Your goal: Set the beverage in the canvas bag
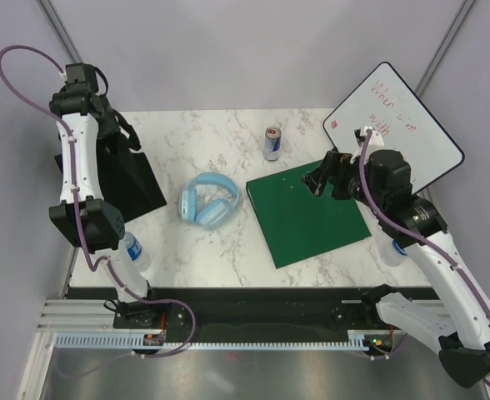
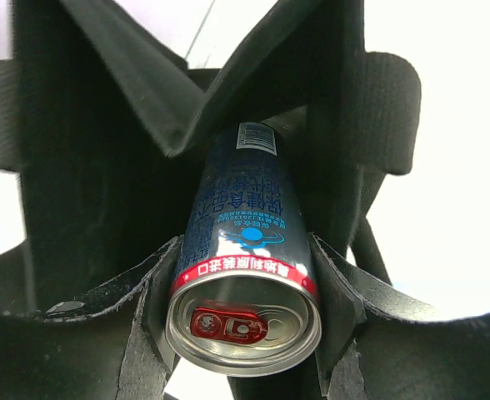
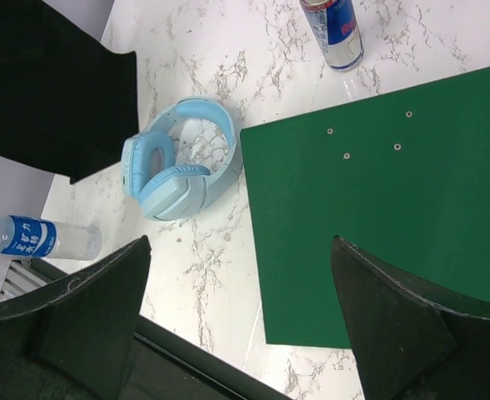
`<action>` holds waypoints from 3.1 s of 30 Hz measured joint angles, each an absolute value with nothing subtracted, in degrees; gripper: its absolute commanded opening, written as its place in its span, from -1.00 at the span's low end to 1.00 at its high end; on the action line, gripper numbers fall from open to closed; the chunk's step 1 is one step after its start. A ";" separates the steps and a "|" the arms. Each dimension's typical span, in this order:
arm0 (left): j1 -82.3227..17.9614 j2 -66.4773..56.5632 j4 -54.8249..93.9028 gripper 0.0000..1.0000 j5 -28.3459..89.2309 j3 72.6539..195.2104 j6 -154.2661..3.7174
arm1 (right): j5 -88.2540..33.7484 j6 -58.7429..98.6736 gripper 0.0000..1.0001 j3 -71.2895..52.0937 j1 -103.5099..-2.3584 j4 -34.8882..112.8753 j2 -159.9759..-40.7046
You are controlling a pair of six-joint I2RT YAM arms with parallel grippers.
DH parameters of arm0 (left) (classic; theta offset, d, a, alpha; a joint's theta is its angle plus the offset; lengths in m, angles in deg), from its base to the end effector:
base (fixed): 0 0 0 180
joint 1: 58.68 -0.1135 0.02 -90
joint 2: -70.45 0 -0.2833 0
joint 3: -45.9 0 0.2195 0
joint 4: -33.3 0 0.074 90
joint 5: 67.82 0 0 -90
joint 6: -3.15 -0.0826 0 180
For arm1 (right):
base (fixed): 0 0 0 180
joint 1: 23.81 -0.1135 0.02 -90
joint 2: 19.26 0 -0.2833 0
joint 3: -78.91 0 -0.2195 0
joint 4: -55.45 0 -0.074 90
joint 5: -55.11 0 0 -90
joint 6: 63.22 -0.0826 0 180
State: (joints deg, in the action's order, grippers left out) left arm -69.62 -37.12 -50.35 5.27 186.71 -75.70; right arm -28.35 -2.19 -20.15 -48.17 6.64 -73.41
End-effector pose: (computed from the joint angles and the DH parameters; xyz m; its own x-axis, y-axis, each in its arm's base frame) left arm 0.3750 0.0970 0.3860 -0.6720 -0.3183 -0.6686 -0.5030 0.8588 0.0967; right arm 0.1735 0.0889 0.3836 -0.5439 0.2820 -0.7904 -0.2772 0.8286 0.4864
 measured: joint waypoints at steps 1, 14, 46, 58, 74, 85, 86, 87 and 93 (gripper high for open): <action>-69.77 -37.58 -50.07 -0.95 5.84 186.71 -75.50 | -28.52 -2.21 0.93 -20.15 -48.17 6.64 -73.10; -71.35 -39.52 -49.68 -0.95 7.05 186.73 -73.84 | -29.35 -1.91 0.93 -20.98 -48.17 6.64 -71.55; -74.36 -40.64 -45.94 -0.95 8.99 181.11 -70.56 | -29.31 -1.95 0.93 -22.12 -48.17 6.68 -71.03; -75.39 -43.33 -43.78 -0.40 9.30 178.62 -70.47 | -29.40 -1.91 0.93 -22.73 -48.17 6.77 -70.04; -75.43 -43.74 -43.53 0.20 9.19 177.62 -70.54 | -29.81 -1.71 0.94 -23.61 -48.17 7.05 -70.22; -75.41 -44.27 -42.16 0.63 9.84 177.62 -70.93 | -30.60 -1.30 0.94 -23.82 -48.17 7.10 -70.04; -75.37 -44.27 -42.09 0.66 9.89 177.62 -70.93 | -30.64 -1.27 0.94 -23.85 -48.17 7.10 -70.04; -75.35 -44.27 -42.07 0.67 9.86 177.62 -70.93 | -30.66 -1.27 0.94 -23.87 -48.17 7.12 -70.04; -75.35 -43.98 -41.94 0.68 9.86 177.62 -70.97 | -30.66 -1.27 0.94 -23.91 -48.17 7.10 -70.04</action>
